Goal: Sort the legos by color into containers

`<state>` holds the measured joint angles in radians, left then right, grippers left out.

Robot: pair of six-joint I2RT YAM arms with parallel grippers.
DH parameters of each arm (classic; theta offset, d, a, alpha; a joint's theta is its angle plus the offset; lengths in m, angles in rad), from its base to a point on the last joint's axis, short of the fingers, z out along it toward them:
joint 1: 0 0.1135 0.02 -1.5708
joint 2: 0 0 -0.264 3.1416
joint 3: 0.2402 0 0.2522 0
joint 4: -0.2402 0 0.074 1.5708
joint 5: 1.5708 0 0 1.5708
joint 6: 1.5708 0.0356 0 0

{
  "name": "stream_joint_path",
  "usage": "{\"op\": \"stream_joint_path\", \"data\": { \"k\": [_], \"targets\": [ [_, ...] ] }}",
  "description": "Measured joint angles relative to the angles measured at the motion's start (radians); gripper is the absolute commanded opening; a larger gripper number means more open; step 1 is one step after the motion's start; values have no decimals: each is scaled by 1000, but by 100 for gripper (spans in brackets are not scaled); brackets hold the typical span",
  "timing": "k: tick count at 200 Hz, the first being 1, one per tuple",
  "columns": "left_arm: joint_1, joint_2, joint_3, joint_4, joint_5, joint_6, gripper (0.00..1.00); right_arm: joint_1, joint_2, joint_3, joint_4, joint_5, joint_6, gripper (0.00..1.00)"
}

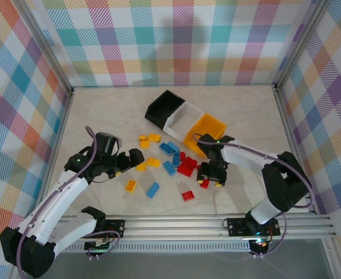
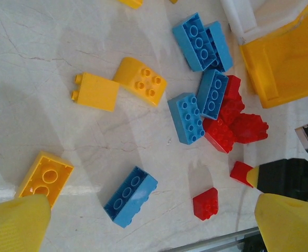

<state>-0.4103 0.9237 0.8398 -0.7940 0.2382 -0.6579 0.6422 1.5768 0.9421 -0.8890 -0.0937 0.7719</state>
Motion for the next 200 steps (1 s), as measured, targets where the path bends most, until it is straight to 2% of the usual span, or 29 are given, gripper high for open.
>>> {"op": "stream_joint_path", "data": {
  "k": [96, 163, 200],
  "targets": [
    [0, -23, -8, -44, -14, 0, 100, 19, 90, -8, 103, 3, 55, 54],
    [0, -47, -32, -45, -16, -5, 100, 19, 85, -18, 96, 26, 61, 37],
    [0, -50, -35, -45, -19, -12, 100, 19, 73, -23, 97, 26, 58, 34]
  ]
}}
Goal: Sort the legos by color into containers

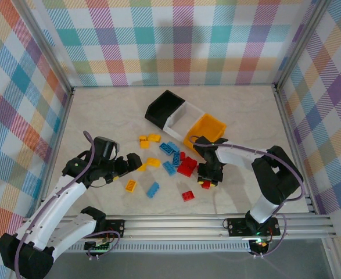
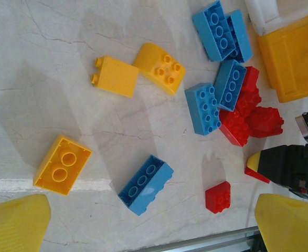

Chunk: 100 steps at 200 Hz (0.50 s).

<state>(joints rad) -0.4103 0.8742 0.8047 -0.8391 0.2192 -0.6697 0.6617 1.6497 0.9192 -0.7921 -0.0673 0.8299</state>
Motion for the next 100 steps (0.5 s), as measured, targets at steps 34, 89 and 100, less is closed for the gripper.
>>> {"op": "stream_joint_path", "data": {
  "k": [34, 89, 100],
  "targets": [
    [0, -4, -11, 4, -3, -13, 100, 0, -31, -19, -3, 10, -3, 33],
    [0, 0, -22, 34, -1, -34, 100, -18, -147, -13, -68, 27, -9, 32],
    [0, 8, -23, 41, 2, -39, 100, -25, -159, 4, -87, 28, -15, 32]
  ]
}}
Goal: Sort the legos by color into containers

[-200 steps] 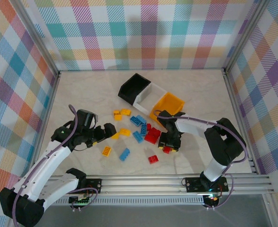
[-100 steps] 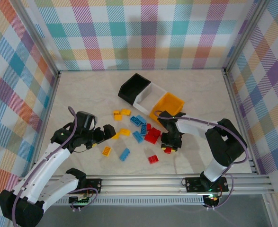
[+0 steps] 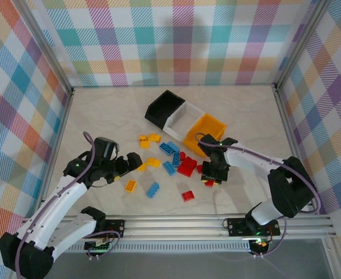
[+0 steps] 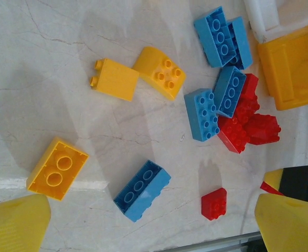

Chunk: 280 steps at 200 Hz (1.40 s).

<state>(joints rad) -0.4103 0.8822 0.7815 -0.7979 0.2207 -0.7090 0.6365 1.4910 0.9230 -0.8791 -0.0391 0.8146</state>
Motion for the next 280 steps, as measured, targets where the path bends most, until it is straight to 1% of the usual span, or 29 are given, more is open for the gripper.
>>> {"op": "stream_joint_path", "data": {
  "k": [38, 67, 93, 143, 184, 229, 280],
  "targets": [
    [0, 32, -1, 40, 23, -4, 100, -56, -29, 93, -51, 2, -25, 32],
    [0, 49, -1, 58, 39, -5, 100, -138, -41, 179, -82, -6, -54, 32],
    [0, 55, -1, 72, 49, -5, 100, -199, -23, 294, -108, -10, -92, 32],
    [0, 72, -1, 71, 53, -4, 100, -263, 141, 521, -137, -30, -167, 32],
    [0, 88, -1, 66, 59, 6, 100, -286, 296, 678, -157, -32, -227, 31],
    [0, 89, -1, 51, 59, 21, 100, -303, 424, 777, -165, -33, -263, 31],
    [0, 90, -1, 36, 59, 22, 100, -317, 525, 845, -170, -34, -290, 31]
  ]
}}
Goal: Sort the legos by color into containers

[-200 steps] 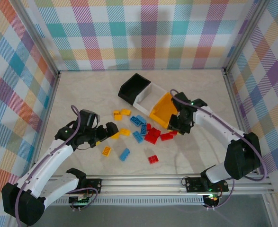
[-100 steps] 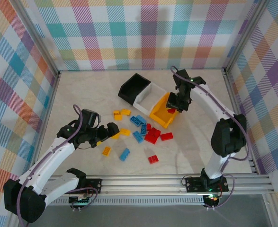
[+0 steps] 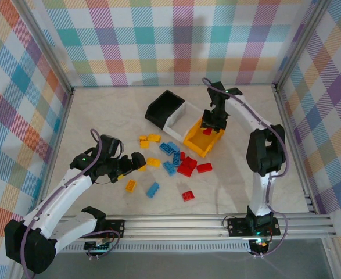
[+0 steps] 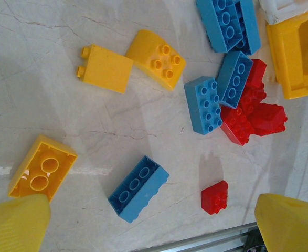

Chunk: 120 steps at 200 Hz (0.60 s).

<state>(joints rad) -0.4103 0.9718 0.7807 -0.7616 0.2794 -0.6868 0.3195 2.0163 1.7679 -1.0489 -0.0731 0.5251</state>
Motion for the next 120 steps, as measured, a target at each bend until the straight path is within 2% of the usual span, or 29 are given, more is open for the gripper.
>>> {"op": "stream_joint_path", "data": {
  "k": [75, 120],
  "targets": [
    [0, 6, 0, -25, -3, 3, 100, -19, 104, 10, 14, -31, -18, 31],
    [0, 6, 0, -26, -3, 2, 100, -19, 140, 23, 20, -41, -21, 36]
  ]
}}
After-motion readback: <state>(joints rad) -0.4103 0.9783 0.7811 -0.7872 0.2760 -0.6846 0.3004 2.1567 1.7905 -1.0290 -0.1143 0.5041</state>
